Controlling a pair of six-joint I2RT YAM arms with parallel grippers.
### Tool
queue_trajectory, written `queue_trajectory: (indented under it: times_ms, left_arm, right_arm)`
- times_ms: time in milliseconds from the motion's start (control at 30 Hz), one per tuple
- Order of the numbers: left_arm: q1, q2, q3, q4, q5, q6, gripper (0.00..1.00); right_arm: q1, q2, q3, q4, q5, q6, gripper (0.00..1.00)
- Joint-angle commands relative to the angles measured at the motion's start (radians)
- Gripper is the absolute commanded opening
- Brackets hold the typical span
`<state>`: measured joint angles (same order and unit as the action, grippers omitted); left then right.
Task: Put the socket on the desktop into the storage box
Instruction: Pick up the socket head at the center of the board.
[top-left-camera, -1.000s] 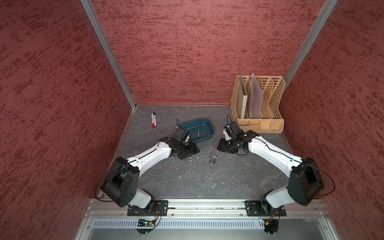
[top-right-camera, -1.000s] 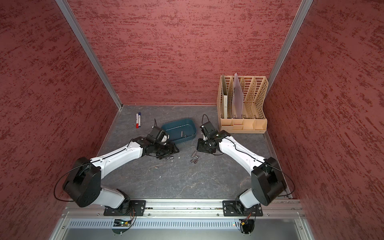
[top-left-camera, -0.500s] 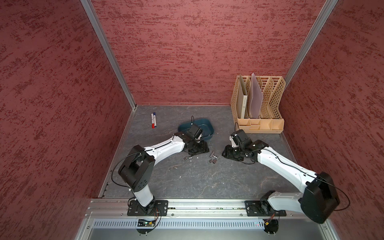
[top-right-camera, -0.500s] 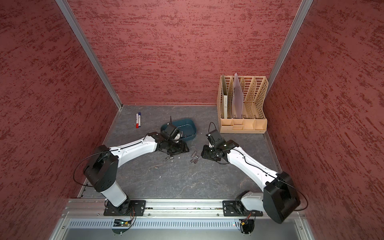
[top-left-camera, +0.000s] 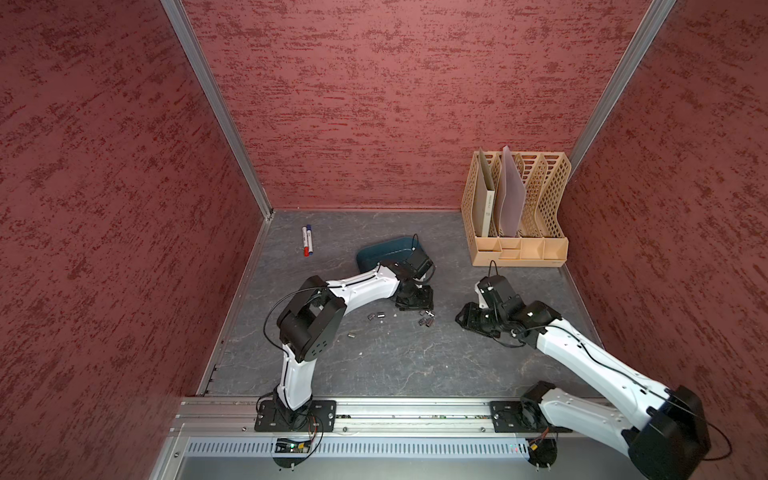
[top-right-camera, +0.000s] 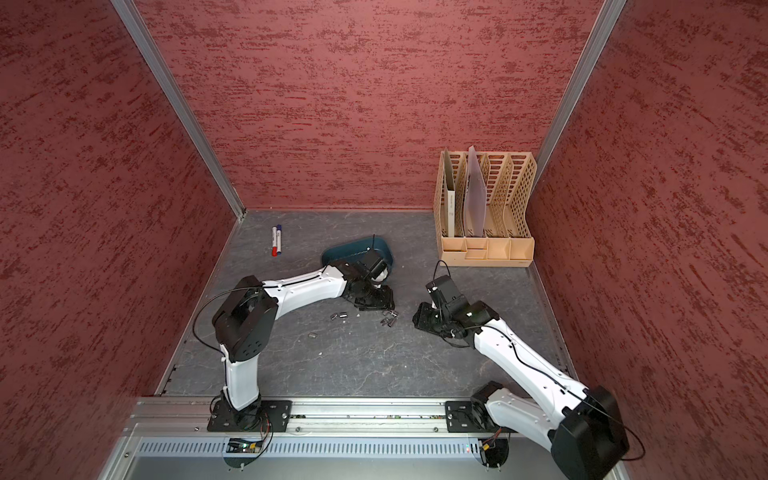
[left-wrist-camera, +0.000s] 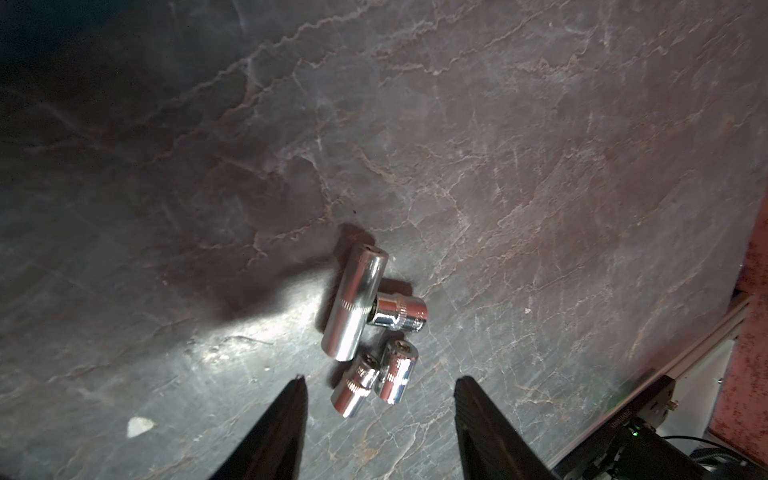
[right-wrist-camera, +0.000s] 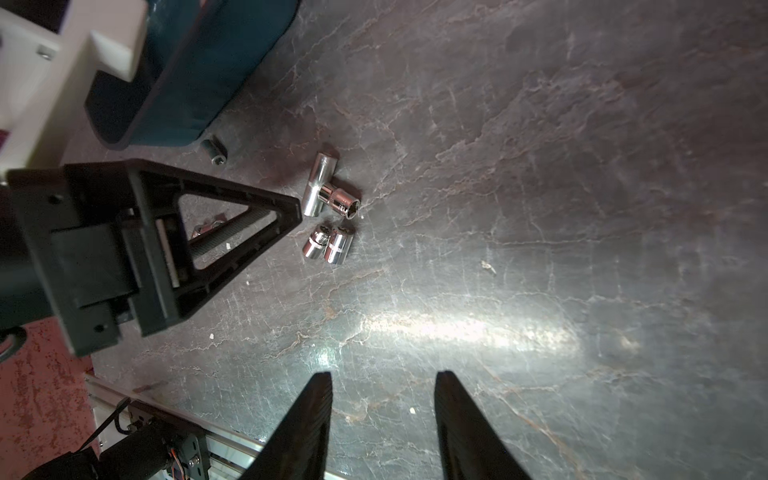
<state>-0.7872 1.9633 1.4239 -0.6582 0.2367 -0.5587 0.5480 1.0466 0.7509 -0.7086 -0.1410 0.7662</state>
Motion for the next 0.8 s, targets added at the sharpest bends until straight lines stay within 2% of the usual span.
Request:
queue_trajectory:
  times_ms: [0,233,767]
  left_arm:
    - [-0.011,0.021,0.027,-0.035,-0.053,0.039,0.56]
    - [-0.032,0.06,0.056,-0.063,-0.105,0.064,0.5]
    - [-0.043,0.113,0.082,-0.067,-0.144,0.079,0.38]
  right_arm:
    - [0.001,-0.031,-0.023,-0.023,0.038,0.026,0.45]
    - [0.001,-0.045,-0.037,-0.019,0.038,0.038,0.45]
    - [0.001,-0.06,-0.061,-0.014,0.035,0.056,0.45]
